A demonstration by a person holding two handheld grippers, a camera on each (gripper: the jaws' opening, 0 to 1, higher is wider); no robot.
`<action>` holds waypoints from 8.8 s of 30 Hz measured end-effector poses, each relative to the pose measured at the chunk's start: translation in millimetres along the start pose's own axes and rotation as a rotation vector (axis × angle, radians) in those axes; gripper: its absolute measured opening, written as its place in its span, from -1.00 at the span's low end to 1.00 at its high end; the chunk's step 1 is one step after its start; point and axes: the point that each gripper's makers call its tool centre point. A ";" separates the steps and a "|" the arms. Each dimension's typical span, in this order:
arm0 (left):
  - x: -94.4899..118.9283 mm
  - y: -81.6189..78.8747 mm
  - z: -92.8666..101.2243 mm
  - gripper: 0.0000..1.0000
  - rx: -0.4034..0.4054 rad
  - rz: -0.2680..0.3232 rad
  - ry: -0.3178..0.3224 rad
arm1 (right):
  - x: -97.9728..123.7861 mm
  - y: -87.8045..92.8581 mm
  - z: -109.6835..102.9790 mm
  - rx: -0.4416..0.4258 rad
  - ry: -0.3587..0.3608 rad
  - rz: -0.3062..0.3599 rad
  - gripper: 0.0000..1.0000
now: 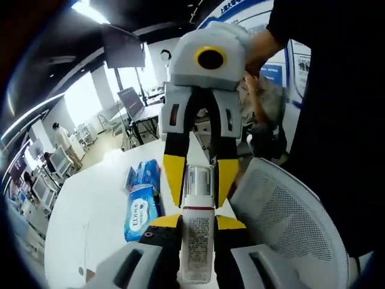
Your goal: Operate the shoe box by opening the lid, removing the specified soft item, and placing it in the target area until the item is outside and the box remains undamaged.
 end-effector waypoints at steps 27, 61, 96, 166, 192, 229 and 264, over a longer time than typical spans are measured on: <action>-1.0 42.7 -20.3 -0.47 0.246 0.013 -0.170 | 13.8 53.4 15.4 -0.050 0.011 -0.129 -0.62; 66.6 126.5 -22.6 -0.40 0.685 0.082 -0.564 | 23.1 118.1 81.1 -0.044 -0.061 -0.320 -0.62; 87.6 157.5 2.4 -0.39 0.851 0.040 -0.702 | 7.7 175.2 220.7 -0.102 -0.010 -0.425 -0.62; 98.3 182.0 8.9 -0.40 0.924 0.030 -0.741 | -20.5 238.2 255.1 0.117 -0.212 -0.848 -0.60; 99.6 187.7 8.6 -0.40 0.936 0.037 -0.745 | -22.7 240.9 262.0 0.104 -0.197 -0.853 -0.48; 183.4 254.6 10.9 -0.40 1.161 -0.022 -1.270 | 36.0 193.2 276.5 -0.049 0.121 -0.663 -0.36; 147.1 290.2 34.7 -0.45 1.359 -0.130 -1.182 | 81.4 195.8 192.1 -0.549 0.284 -0.347 -0.38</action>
Point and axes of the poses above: the point that each gripper's makers call its tool centre point, and the gripper's own axes: x roughly backward along the fingers, z roughly to its right, y roughly out of its underside, and after that the axes turned 5 degrees about -x, right-handed
